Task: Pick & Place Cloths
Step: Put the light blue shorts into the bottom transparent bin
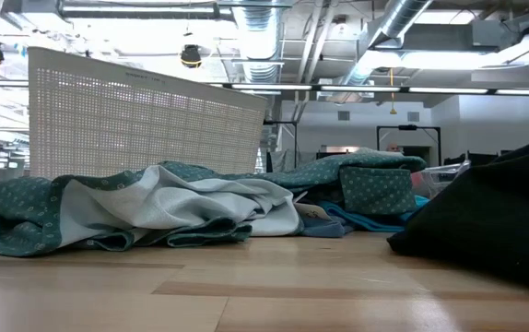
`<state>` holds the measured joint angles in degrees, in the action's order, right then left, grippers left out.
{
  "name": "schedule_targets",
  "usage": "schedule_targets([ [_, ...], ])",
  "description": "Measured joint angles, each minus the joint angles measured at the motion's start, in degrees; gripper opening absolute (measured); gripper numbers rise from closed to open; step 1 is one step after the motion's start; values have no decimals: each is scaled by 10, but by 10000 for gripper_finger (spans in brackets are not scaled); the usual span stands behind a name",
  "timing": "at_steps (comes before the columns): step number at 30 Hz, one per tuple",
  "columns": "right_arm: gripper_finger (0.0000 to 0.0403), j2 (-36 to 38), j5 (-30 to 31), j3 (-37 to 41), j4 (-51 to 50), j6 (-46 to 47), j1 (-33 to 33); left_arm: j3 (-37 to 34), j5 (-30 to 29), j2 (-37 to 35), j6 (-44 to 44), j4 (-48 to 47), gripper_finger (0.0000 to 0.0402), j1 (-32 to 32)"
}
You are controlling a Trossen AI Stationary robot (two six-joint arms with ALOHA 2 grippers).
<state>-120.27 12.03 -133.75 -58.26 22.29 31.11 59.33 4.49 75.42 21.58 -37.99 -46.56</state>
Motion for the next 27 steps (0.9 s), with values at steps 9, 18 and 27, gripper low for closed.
schedule_targets([
  [9,249,0,0,0,0,-3,-9,1,-4,-26,-209,16,0,-17],
  [18,249,0,1,0,-6,-3,-14,1,10,66,-318,21,0,-19],
  [27,249,0,15,2,-32,-2,-28,42,-14,136,-364,23,0,-19],
])
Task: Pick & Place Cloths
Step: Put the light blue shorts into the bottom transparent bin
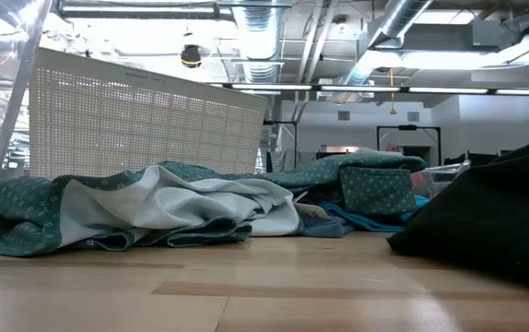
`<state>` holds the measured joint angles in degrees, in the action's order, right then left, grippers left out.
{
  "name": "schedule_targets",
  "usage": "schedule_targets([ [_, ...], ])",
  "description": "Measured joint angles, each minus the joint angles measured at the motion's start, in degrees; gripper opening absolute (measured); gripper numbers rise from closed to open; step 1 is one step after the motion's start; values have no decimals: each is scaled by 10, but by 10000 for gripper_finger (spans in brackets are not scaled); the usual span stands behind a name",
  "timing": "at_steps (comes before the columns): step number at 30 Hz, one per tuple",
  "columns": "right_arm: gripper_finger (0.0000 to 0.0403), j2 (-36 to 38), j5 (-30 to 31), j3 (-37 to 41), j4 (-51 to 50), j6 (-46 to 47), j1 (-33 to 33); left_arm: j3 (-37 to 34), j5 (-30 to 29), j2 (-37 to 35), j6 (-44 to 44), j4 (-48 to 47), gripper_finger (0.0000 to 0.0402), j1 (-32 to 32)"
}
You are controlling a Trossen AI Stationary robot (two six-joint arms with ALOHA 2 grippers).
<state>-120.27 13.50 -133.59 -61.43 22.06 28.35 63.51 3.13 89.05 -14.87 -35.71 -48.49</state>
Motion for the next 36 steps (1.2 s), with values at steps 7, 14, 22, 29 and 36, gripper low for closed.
schedule_targets([
  [7,249,0,0,20,0,0,-5,5,28,60,16,-1,0,-3],
  [14,249,0,-1,55,4,5,-5,1,-17,67,54,-36,0,5],
  [22,249,0,0,63,12,5,-12,-16,-23,58,116,-121,0,42],
  [29,249,0,-1,63,12,5,-12,-19,-130,-25,138,-188,0,54],
  [36,249,0,-1,63,22,5,-11,3,-133,-124,137,-118,0,56],
])
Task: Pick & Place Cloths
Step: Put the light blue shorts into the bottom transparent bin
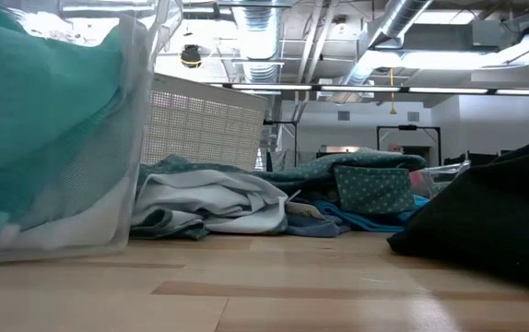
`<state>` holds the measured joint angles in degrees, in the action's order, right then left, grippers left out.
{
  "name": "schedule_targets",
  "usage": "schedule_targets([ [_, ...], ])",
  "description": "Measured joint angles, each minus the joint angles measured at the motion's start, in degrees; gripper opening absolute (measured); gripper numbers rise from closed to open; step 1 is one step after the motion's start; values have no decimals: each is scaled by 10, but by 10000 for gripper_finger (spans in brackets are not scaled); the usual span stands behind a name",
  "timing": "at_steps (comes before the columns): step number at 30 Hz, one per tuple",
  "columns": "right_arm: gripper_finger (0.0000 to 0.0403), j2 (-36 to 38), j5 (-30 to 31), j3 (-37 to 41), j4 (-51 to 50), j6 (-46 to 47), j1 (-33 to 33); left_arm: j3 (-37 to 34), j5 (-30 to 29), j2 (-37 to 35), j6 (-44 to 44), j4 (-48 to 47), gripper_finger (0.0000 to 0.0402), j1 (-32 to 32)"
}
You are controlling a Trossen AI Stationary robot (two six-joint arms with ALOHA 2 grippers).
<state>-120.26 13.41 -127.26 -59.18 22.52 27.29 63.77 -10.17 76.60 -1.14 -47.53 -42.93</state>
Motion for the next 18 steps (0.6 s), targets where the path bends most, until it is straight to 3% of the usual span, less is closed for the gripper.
schedule_targets([
  [7,249,0,0,0,16,0,0,-2,-5,62,-64,4,0,5],
  [12,249,0,0,0,19,11,1,-11,31,146,-77,4,0,18],
  [18,249,0,0,0,27,15,12,-60,95,181,-62,77,0,29],
])
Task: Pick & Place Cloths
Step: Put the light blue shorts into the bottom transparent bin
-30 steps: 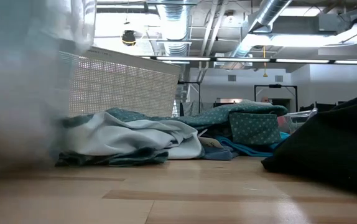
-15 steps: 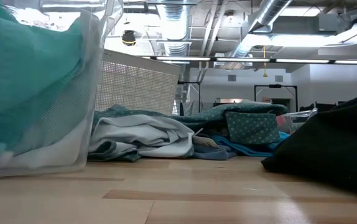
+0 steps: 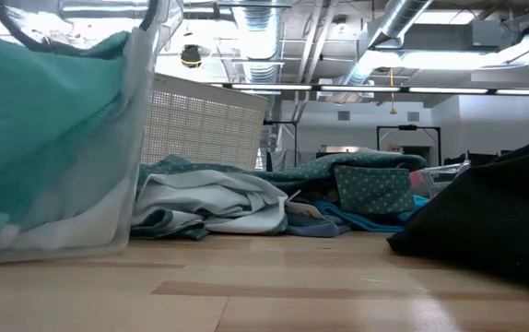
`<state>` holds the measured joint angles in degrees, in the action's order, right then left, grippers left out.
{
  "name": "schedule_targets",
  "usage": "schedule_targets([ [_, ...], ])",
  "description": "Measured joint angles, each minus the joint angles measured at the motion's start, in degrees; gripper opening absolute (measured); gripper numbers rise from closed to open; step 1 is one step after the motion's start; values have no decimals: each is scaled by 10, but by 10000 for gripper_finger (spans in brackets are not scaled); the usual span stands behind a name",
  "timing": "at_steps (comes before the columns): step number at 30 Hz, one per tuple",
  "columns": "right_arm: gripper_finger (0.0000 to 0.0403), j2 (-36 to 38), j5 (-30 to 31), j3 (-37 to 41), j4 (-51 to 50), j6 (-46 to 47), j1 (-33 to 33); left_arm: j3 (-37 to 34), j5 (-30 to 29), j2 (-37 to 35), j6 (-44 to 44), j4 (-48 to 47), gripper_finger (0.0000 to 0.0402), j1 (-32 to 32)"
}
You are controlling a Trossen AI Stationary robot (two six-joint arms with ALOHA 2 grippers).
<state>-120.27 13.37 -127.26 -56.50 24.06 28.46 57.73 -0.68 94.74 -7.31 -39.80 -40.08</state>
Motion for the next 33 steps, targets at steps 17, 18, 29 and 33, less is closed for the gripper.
schedule_targets([
  [17,249,0,2,0,15,9,2,-90,67,-45,95,45,0,-136],
  [18,249,0,2,0,15,7,2,-98,67,-45,93,58,0,-138],
  [29,249,0,-15,0,18,0,2,-122,177,-94,126,78,20,-139],
  [33,249,0,-30,0,17,0,2,-113,171,-179,153,88,62,-139],
])
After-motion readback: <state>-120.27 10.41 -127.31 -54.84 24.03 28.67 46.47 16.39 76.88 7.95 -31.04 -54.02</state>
